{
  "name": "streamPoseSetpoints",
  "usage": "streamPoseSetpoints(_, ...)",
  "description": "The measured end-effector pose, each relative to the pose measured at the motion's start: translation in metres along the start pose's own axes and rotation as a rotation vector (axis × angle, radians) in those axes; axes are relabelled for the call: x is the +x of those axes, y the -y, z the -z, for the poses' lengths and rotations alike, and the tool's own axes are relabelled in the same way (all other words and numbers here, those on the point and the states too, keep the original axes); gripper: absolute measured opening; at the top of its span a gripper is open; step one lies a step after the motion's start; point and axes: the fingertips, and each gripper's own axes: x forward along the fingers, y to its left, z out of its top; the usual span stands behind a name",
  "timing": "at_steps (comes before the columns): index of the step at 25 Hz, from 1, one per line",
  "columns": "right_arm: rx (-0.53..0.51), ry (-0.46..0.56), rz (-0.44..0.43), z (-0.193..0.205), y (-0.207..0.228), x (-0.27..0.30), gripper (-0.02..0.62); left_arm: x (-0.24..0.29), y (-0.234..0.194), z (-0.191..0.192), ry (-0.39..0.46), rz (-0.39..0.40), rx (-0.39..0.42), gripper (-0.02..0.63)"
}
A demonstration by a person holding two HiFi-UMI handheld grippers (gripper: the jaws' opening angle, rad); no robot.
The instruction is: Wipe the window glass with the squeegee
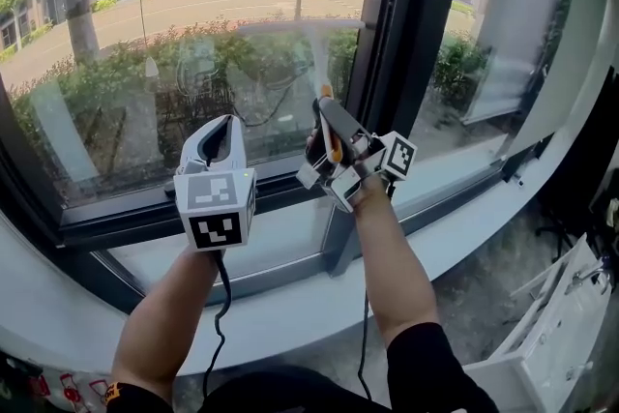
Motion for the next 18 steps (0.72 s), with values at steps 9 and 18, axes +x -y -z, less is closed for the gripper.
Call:
streamPoseSetpoints(9, 0.080, 0.038, 0.067, 0.044, 0.035, -0.057, 0.046, -0.007, 0.015, 0.040, -0.067, 0.033, -0.051, 0.018)
streamPoseSetpoints(18, 0.166, 0.080, 0.164, 0.089, 0.069, -0.125, 0.044, -0.022, 0.025, 0.112, -0.180, 0.031, -0.106, 0.018)
